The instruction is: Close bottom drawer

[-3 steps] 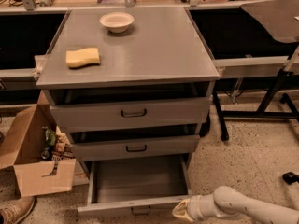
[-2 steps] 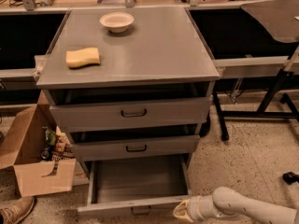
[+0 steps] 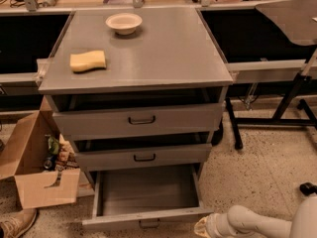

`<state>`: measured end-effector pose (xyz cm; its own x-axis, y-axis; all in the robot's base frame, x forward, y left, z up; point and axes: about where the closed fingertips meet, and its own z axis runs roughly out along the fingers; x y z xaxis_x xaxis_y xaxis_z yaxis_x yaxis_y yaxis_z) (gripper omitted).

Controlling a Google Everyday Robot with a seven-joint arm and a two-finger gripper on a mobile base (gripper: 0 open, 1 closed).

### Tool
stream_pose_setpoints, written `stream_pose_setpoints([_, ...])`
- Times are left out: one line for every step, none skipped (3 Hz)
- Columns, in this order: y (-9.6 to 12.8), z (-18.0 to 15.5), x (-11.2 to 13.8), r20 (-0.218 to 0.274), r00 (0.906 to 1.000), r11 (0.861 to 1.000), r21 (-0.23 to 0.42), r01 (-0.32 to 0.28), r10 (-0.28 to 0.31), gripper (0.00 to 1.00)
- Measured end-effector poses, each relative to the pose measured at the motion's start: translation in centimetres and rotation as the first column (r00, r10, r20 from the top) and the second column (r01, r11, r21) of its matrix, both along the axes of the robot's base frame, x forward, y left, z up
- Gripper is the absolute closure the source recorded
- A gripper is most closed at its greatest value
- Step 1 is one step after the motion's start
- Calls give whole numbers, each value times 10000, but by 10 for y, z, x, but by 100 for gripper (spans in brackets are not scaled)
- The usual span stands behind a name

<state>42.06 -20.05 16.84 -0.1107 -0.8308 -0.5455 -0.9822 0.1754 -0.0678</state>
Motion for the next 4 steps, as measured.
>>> stream_pose_setpoints([-7, -15, 8, 328, 9990, 9991, -309, -286, 296, 100])
stream_pose_setpoints([8, -21, 25, 807, 9926, 9955, -333, -887, 912, 100])
stream_pose_setpoints([15, -24, 35, 1064, 9882, 9937, -304, -1076, 1102, 100])
stream_pose_setpoints([15, -24, 35, 1065, 9882, 9937, -304, -1076, 1103, 81])
